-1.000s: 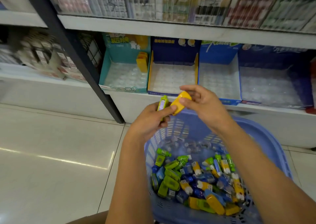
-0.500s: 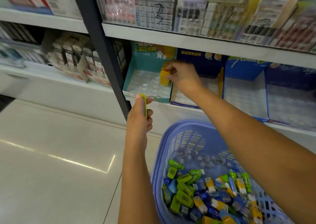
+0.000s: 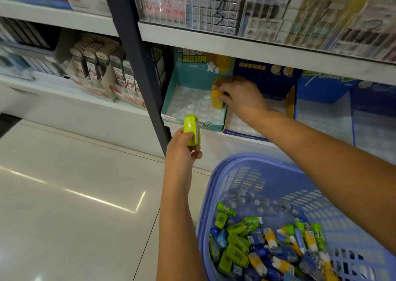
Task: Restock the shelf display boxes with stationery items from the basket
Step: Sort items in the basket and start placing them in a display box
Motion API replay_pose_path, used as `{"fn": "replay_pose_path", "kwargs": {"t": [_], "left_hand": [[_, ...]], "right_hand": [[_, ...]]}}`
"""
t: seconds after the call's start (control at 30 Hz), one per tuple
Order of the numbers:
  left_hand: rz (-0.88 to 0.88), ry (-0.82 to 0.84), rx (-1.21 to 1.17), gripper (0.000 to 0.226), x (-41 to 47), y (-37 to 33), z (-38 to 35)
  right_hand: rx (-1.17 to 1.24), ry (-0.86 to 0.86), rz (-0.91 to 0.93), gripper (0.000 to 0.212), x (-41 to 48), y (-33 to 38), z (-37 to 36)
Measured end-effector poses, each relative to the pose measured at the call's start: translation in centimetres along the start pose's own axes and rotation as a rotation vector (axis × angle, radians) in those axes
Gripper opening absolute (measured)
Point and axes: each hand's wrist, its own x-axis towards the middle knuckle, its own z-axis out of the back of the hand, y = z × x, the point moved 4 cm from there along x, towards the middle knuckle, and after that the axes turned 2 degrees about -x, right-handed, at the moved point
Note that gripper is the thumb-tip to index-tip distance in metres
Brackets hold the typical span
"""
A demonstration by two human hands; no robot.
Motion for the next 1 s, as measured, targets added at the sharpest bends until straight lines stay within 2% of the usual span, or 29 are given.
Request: {"fn": "replay_pose_path", "kwargs": {"t": [0.1, 0.17, 0.23, 0.3, 0.33, 0.4, 0.43, 0.5, 0.57, 0.63, 0.7, 0.8, 0.87, 0.93, 1.0], "left_hand": [[-0.105, 0.073, 0.116, 0.012, -0.5, -0.4, 0.1], [-0.151, 0.047, 0.160, 0.014, -0.7, -0.7, 0.3], [-0.187, 0.015, 0.181, 0.020, -0.7, -1.2, 0.3], [-0.260, 0.009, 0.254, 0.019, -0.7, -2.0, 0.2], [-0.313, 0.011, 0.295, 0.016, -0.6, -2.5, 0.2], [-0.420, 0.021, 0.389, 0.013, -0.2, -3.7, 0.0], [-0.466, 0.038, 0.460, 0.014, 0.2, -4.3, -0.1], [-0.527, 0.086, 0.632, 0.021, 0.8, -5.4, -0.3], [-0.539, 0.091, 0.679, 0.019, 1.4, -6.4, 0.0], [-0.539, 0.061, 0.646, 0.021, 1.9, -7.3, 0.6], [-0.550, 0.038, 0.614, 0.029, 2.2, -7.9, 1.0], [-0.573, 0.030, 0.532, 0.033, 2.5, -8.1, 1.0], [-0.610, 0.023, 0.493, 0.031, 2.7, -8.2, 0.8], [-0.670, -0.001, 0.620, 0.038, 2.9, -8.0, 0.5], [-0.702, 0.021, 0.888, 0.045, 3.3, -7.1, -0.4]], "right_hand": [[-0.143, 0.030, -0.011, 0.034, -0.1, 0.2, 0.5], [-0.186, 0.075, -0.022, 0.035, -0.3, 0.4, 0.9], [-0.119, 0.061, -0.055, 0.036, -0.5, 0.4, 1.2], [0.127, -0.050, -0.094, 0.038, -1.1, 1.2, 1.7], [0.338, -0.075, -0.098, 0.038, -1.5, 1.9, 1.9], [0.749, 0.051, -0.055, 0.038, -2.0, 3.9, 2.1], [0.780, 0.139, 0.007, 0.040, -2.1, 4.8, 2.2], [0.533, 0.196, 0.183, 0.040, -2.0, 6.1, 2.8], [0.308, 0.163, 0.326, 0.032, -1.4, 7.1, 3.7], [0.230, 0.179, 0.406, 0.031, -0.7, 8.0, 4.5], [0.197, 0.244, 0.441, 0.039, 0.1, 8.6, 4.9], [0.127, 0.328, 0.446, 0.045, 1.2, 8.7, 4.7], [0.098, 0.322, 0.445, 0.045, 2.0, 8.4, 3.8], [0.178, 0.243, 0.328, 0.044, 3.3, 7.5, 2.8], [0.295, 0.095, 0.125, 0.040, 5.0, 6.0, 1.4]]}}
